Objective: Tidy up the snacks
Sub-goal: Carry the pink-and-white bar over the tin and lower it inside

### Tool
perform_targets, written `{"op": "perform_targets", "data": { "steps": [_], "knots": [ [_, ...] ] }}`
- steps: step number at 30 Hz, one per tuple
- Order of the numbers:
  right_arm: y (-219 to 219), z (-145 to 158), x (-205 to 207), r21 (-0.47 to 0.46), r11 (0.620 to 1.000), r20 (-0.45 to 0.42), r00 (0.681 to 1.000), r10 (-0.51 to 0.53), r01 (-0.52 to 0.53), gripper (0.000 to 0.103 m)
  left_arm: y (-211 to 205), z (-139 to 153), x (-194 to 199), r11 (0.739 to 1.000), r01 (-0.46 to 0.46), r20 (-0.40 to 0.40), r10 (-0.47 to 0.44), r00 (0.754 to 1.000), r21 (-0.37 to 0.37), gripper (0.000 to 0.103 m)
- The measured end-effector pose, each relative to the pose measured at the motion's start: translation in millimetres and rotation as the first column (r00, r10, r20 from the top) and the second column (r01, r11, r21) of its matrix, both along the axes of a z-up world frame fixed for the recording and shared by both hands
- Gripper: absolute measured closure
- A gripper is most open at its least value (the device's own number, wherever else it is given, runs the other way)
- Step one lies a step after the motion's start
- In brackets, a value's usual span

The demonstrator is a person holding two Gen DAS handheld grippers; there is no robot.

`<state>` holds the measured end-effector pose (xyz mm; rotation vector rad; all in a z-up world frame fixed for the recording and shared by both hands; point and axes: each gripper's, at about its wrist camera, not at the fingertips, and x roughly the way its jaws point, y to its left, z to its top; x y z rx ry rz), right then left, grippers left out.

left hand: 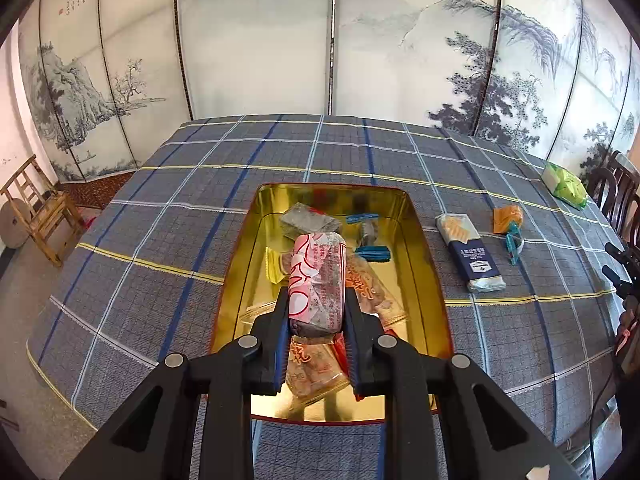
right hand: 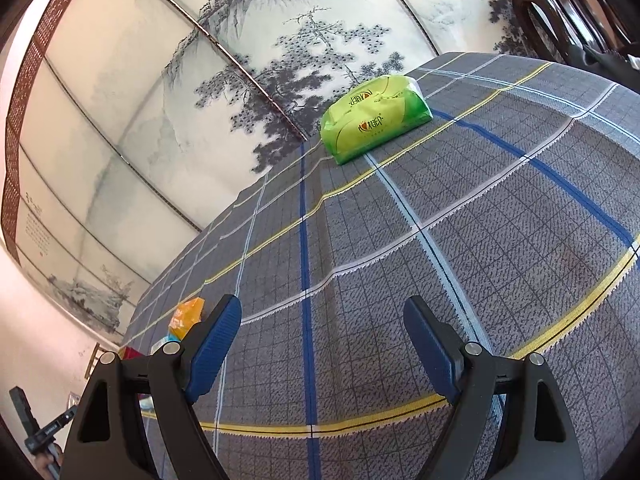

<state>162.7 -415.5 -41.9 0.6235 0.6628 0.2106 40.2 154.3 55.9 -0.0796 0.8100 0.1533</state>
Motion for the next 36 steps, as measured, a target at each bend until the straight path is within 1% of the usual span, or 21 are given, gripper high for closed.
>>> {"op": "perform_targets", "data": {
  "steps": [1, 4, 5, 7, 10, 12, 14, 16, 22, 26, 36],
  "knots": [
    [0.4, -0.5, -0.2, -0.001, 1.000, -0.002, 1.000, 0.000, 0.000, 0.019, 2.3, -2.4, 0.0, 1.000, -0.003, -0.007, 0.003, 1.000, -0.009, 0.083],
    [1.0, -1.7, -0.2, -0.004, 1.000, -0.010, 1.000, -0.002, 0.002, 0.019, -0.7, -7.8, 7.4, 0.998, 0.007, -0.030, -0.009, 1.000, -0.069, 0.083],
    [1.3, -1.8, 0.4, -0.005, 1.000, -0.012, 1.000, -0.002, 0.002, 0.019, -5.0, -8.9, 12.2, 0.997, 0.014, -0.037, -0.017, 0.999, -0.073, 0.083],
    [2.5, -1.2, 1.4, -0.007, 1.000, -0.016, 1.000, -0.002, 0.002, 0.019, -14.6, -12.3, 26.3, 0.995, 0.027, -0.043, -0.031, 0.999, -0.094, 0.083],
    [2.3, -1.1, 1.6, -0.006, 1.000, -0.016, 1.000, -0.002, 0.002, 0.019, -22.4, -19.8, 51.6, 0.988, 0.022, -0.066, -0.033, 0.997, -0.153, 0.083],
    [2.5, -1.3, 1.6, -0.007, 1.000, -0.017, 1.000, -0.004, 0.004, 0.019, -26.6, -25.8, 67.3, 0.985, 0.018, -0.090, -0.034, 0.995, -0.170, 0.083],
    [2.7, -1.4, 2.2, -0.006, 1.000, -0.018, 1.000, -0.004, 0.004, 0.019, -30.3, -31.2, 80.3, 0.985, 0.016, -0.117, -0.037, 0.992, -0.174, 0.083],
    [2.6, -1.3, 2.3, -0.006, 1.000, -0.016, 1.000, -0.002, 0.002, 0.019, -32.7, -35.5, 89.1, 0.987, 0.010, -0.140, -0.033, 0.990, -0.163, 0.083],
    [3.3, -1.6, 3.4, -0.004, 1.000, -0.015, 1.000, 0.002, -0.002, 0.019, -32.3, -48.3, 102.5, 0.989, 0.003, -0.196, -0.033, 0.980, -0.150, 0.083],
    [3.1, -2.2, 2.7, -0.002, 1.000, -0.012, 1.000, 0.006, -0.006, 0.019, -35.1, -51.3, 106.7, 0.990, 0.008, -0.201, -0.036, 0.979, -0.140, 0.083],
    [2.7, -2.0, 2.7, -0.004, 1.000, -0.016, 1.000, 0.003, -0.003, 0.019, -42.0, -63.7, 111.2, 0.988, 0.011, -0.229, -0.047, 0.972, -0.155, 0.083]
  ]
}}
